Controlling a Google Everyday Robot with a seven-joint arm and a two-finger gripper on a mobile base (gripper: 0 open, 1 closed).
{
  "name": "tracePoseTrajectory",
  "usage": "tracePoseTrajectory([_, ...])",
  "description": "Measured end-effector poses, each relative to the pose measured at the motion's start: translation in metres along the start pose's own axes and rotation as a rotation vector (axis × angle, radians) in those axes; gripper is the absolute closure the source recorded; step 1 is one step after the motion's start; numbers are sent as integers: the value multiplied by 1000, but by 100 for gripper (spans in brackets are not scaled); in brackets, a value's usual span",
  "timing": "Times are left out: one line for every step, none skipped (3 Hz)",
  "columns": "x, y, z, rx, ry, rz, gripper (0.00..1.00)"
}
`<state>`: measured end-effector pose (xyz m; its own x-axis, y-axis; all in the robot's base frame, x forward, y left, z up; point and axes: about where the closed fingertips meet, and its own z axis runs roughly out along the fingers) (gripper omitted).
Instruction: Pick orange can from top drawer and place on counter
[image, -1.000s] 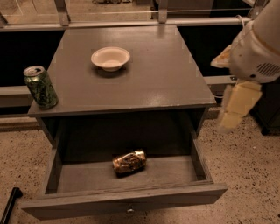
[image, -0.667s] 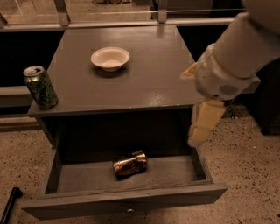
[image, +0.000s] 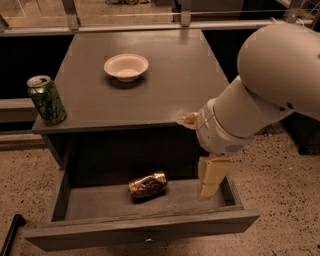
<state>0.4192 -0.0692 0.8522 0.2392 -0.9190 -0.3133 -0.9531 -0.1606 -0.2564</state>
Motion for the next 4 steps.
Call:
tracePoseTrajectory([-11,2,40,-33,-42,-60,4])
tracePoseTrajectory([-13,4,74,-55,-28,-125,21])
tracePoseTrajectory([-11,-1,133,-83,23,-176,27])
tracePoseTrajectory([-6,-9,161,-87,48,-183,27])
